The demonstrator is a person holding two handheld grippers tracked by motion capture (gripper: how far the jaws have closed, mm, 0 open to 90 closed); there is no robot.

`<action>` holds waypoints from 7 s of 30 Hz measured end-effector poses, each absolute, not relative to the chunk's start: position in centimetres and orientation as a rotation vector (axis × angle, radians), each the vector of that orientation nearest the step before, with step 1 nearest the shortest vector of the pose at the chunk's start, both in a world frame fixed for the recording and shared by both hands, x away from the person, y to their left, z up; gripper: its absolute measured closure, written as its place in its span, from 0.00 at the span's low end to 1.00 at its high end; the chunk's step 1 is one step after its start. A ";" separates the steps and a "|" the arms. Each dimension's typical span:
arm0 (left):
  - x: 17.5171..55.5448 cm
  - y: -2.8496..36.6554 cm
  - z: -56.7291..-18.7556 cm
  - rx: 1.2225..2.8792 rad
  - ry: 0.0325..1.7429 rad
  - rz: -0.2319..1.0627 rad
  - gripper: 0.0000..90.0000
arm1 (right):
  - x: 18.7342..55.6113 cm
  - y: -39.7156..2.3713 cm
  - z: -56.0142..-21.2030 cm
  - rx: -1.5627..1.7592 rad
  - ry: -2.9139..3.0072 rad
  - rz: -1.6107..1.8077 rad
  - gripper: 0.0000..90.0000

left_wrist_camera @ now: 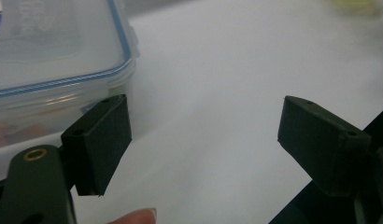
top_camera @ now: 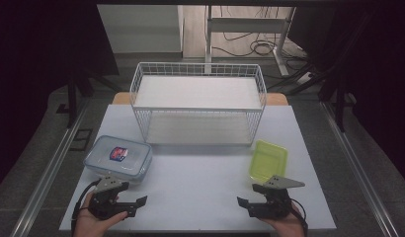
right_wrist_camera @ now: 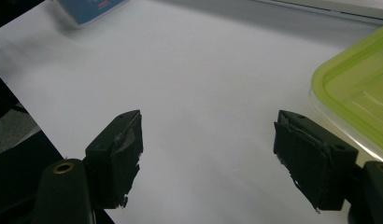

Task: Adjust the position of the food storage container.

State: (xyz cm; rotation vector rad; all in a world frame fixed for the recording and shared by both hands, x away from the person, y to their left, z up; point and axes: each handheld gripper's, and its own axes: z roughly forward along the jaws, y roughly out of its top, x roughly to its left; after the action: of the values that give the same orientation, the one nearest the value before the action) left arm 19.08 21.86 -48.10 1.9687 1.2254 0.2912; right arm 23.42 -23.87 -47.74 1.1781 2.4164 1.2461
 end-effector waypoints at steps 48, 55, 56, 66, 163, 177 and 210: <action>30.2 39.5 -45.9 1.859 1.569 0.511 0.44 | 24.2 -24.4 -47.0 1.190 2.410 1.226 0.28; 31.2 40.1 -47.3 1.909 1.654 0.475 0.78 | 24.2 -24.4 -47.0 1.189 2.408 1.217 0.28; 31.3 40.1 -47.5 1.923 1.661 0.465 0.82 | 24.2 -24.4 -47.0 1.190 2.408 1.214 0.28; 33.9 39.7 -50.1 2.038 1.645 0.407 1.00 | 24.3 -24.3 -47.4 1.197 2.419 1.190 0.28; 30.3 22.1 -50.8 2.128 1.203 0.038 1.00 | 24.4 -24.3 -47.2 1.204 2.405 1.188 0.28; 29.9 21.2 -51.0 2.093 1.205 0.008 1.00 | 24.6 -24.2 -47.4 1.208 2.410 1.176 0.28; 22.1 26.0 -44.9 1.815 1.251 0.098 0.23 | 25.1 -22.1 -45.5 1.195 2.444 1.333 0.24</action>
State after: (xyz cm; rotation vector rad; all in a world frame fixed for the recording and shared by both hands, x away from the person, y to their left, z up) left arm 22.12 25.99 -44.88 1.8146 1.2509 0.0976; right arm 25.11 -22.08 -45.51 1.1946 2.4436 1.3332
